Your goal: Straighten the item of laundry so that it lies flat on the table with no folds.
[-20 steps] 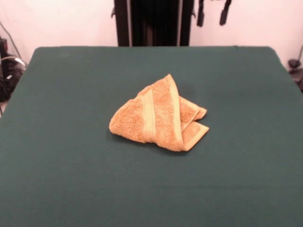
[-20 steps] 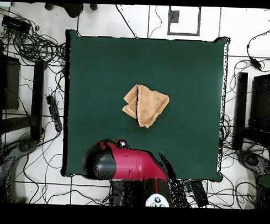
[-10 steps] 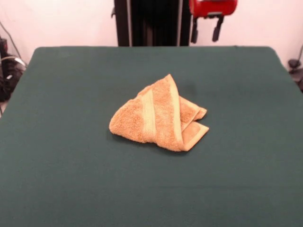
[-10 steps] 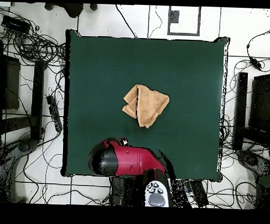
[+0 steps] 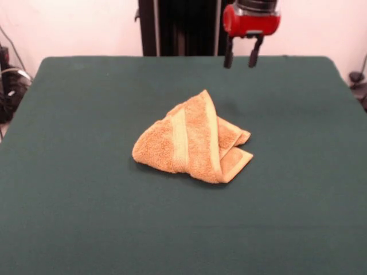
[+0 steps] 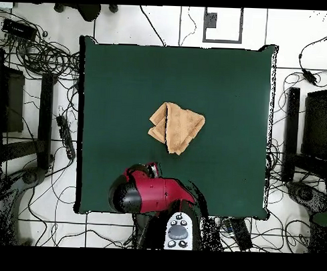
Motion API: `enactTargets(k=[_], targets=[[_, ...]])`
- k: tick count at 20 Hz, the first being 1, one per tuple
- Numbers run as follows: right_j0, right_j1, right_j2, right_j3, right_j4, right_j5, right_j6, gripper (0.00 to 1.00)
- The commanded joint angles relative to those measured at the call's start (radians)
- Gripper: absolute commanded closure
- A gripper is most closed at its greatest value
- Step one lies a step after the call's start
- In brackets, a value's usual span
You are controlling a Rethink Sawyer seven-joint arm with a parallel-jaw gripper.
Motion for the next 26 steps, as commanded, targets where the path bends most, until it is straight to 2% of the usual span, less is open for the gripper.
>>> enactTargets(k=[1,4,14,26], targets=[[0.075,0.064,-0.061,-0.115,-0.016,-0.086,0.170,0.00],[0.107,0.088,-0.099,-0.131,-0.007,-0.105,0.169,0.00],[0.135,0.150,-0.171,-0.179,-0.008,-0.182,0.143,0.00],[0.113,0.210,-0.169,-0.229,-0.051,-0.270,0.106,0.00]])
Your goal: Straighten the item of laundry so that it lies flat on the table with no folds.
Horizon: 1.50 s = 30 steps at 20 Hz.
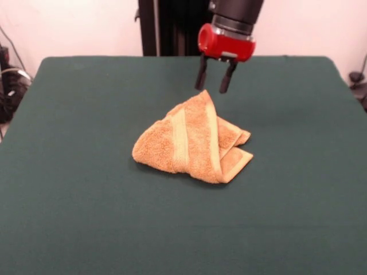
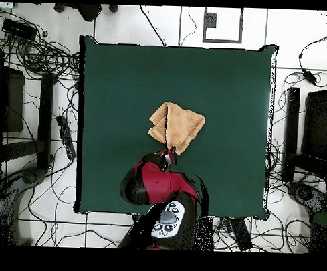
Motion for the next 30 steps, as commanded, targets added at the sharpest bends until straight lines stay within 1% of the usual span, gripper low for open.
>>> enactTargets(k=[1,9,14,16,20,22,27,30], targets=[[0.001,0.042,0.037,-0.088,-0.042,-0.075,0.105,0.00],[-0.050,0.063,0.100,-0.103,-0.087,-0.046,0.092,0.00],[-0.065,0.070,0.121,-0.106,-0.105,0.011,0.080,0.00],[-0.075,0.061,0.136,-0.105,-0.111,0.056,0.069,0.00],[-0.162,0.029,0.238,-0.060,-0.142,0.083,0.060,0.00],[-0.187,0.024,0.265,-0.045,-0.157,0.082,0.061,0.00],[-0.186,0.016,0.263,-0.033,-0.172,0.070,0.075,0.00],[-0.212,0.008,0.295,-0.024,-0.185,0.079,0.075,0.00]])
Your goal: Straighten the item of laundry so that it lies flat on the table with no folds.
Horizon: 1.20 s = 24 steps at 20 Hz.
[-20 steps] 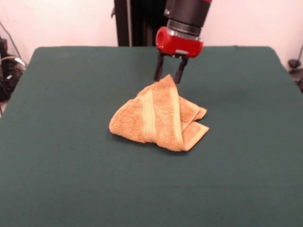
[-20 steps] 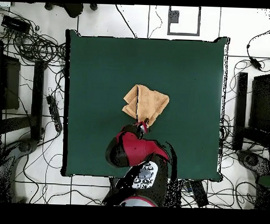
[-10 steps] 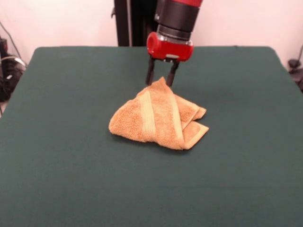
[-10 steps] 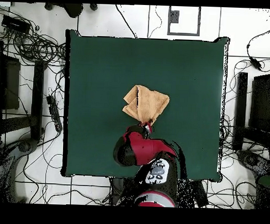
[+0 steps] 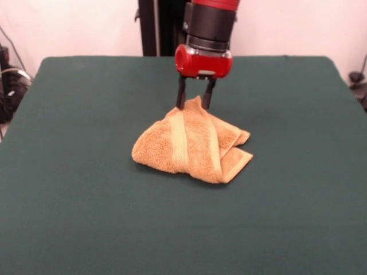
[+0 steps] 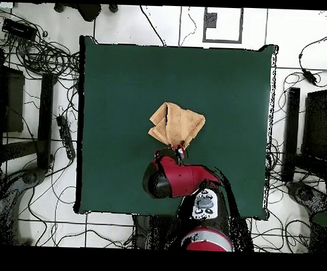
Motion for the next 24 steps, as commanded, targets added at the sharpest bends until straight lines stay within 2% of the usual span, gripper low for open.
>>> enactTargets(k=[1,11,19,24], targets=[[-0.023,-0.010,0.187,0.017,-0.027,0.123,0.068,0.00],[-0.179,0.002,0.380,0.064,-0.060,0.231,0.027,0.00],[-0.172,0.028,0.381,0.025,-0.055,0.336,0.004,0.00],[-0.205,0.040,0.416,0.025,-0.056,0.381,-0.017,0.00]])
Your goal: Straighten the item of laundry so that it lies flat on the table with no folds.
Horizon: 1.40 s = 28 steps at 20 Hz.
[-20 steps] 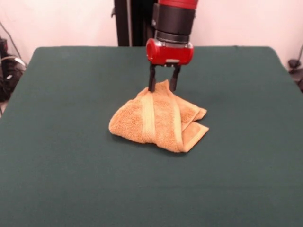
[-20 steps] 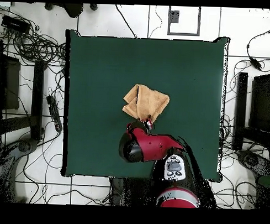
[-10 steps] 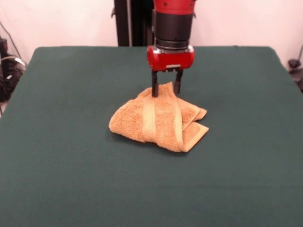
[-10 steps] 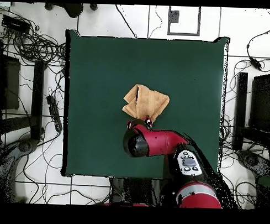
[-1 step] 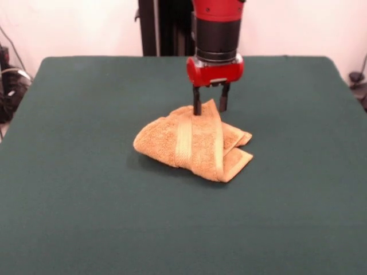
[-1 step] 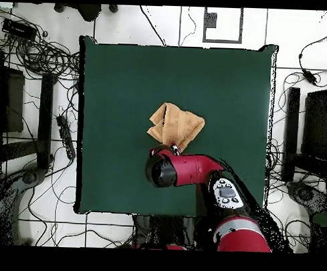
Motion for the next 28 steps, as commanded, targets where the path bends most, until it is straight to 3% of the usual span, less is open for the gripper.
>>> enactTargets(k=[1,8,28], targets=[[-0.017,0.058,0.162,0.025,-0.021,0.163,-0.022,0.00],[-0.021,0.035,0.172,0.038,-0.035,0.167,-0.011,0.00],[0.132,0.057,-0.001,-0.051,-0.117,0.133,0.059,0.00]])
